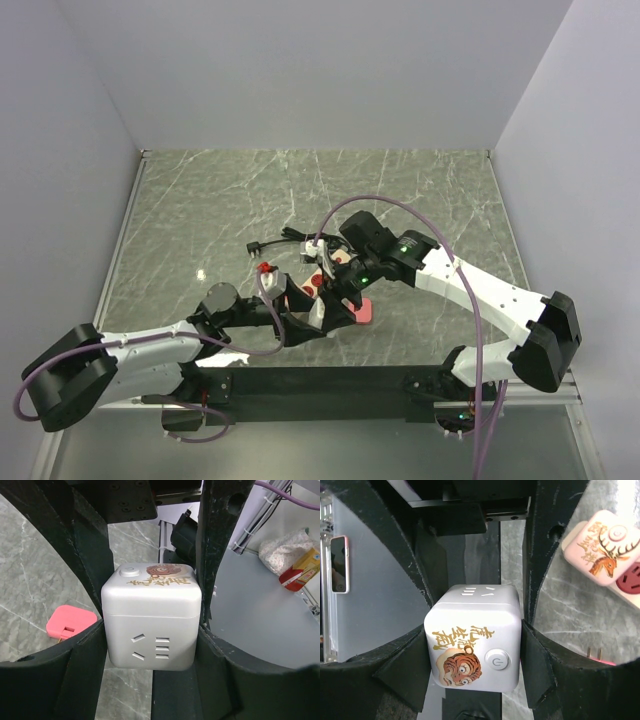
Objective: Insert the plug
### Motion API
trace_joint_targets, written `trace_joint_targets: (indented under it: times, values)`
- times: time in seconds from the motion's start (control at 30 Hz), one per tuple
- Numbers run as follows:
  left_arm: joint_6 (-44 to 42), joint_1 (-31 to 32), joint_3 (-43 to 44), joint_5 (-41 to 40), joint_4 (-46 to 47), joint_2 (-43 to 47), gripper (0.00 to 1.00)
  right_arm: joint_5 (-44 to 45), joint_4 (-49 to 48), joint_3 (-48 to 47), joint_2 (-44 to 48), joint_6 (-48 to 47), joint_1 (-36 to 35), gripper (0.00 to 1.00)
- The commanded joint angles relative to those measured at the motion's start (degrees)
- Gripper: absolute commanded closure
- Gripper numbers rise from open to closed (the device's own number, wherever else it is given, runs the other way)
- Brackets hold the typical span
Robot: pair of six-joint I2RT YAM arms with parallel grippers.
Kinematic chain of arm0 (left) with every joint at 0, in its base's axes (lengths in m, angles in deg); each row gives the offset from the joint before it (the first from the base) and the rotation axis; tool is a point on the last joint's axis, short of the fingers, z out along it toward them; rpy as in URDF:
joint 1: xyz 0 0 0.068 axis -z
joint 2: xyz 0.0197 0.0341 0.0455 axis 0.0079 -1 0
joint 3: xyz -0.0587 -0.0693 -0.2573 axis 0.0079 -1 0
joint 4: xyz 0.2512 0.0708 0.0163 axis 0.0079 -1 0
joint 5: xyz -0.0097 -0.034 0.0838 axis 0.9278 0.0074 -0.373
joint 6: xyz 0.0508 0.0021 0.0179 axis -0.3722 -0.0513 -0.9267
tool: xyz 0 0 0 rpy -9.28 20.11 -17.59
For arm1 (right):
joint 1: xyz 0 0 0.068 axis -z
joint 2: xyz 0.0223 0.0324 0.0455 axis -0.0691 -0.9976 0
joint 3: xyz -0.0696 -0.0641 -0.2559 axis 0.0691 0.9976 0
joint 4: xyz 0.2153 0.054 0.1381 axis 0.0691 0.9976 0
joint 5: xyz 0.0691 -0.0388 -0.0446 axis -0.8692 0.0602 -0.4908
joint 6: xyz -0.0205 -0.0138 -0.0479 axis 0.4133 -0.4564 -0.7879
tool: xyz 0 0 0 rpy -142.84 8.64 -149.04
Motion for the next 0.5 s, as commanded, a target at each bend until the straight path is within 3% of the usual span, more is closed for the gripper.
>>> trace_joint_targets:
  times: [0.0, 0.07, 0.1, 0.17, 0.2, 0.27, 0.3, 0.33, 0.47]
  values:
    - [-1.45, 0.56, 1.3, 0.48, 5.42, -1.47, 0.99, 0.06, -4.22, -1.81, 1.52, 3.09, -0.82, 0.96]
    - [-2.06, 0.65, 0.69, -2.58, 6.12, -1.65, 0.99, 2.17, -5.45, -1.54, 2.39, 5.89, -0.82, 0.91]
    - [-2.15, 0.65, 0.25, -3.47, 7.34, -1.47, 0.99, 3.92, -6.06, -1.46, 2.66, 6.51, -0.73, 0.8]
    - [-2.76, 0.65, -0.54, -5.32, 7.88, -0.77, 0.99, 5.42, -7.12, -0.93, 3.89, 8.53, -0.73, 0.66]
    - [-2.85, 0.74, -0.81, -5.59, 8.23, -0.42, 0.99, 6.3, -7.82, -0.84, 4.24, 8.89, -0.56, 0.52]
    - [-3.29, 0.65, -1.51, -5.85, 9.55, 0.11, 0.99, 6.92, -8.79, -0.32, 5.38, 9.76, -0.47, 0.4]
    - [-3.38, 0.65, -1.77, -5.85, 9.64, 0.63, 0.99, 7.27, -9.58, 0.04, 5.73, 10.12, -0.12, 0.21]
    - [-3.64, 0.65, -1.86, -5.59, 9.64, 0.73, 0.99, 7.8, -9.93, 0.3, 6.35, 10.3, 0.14, 0.12]
    - [-4.0, 0.65, -2.39, -5.85, 10.43, 0.55, 0.99, 7.28, -11.43, 1.71, 8.55, 11.09, 2.34, 0.09]
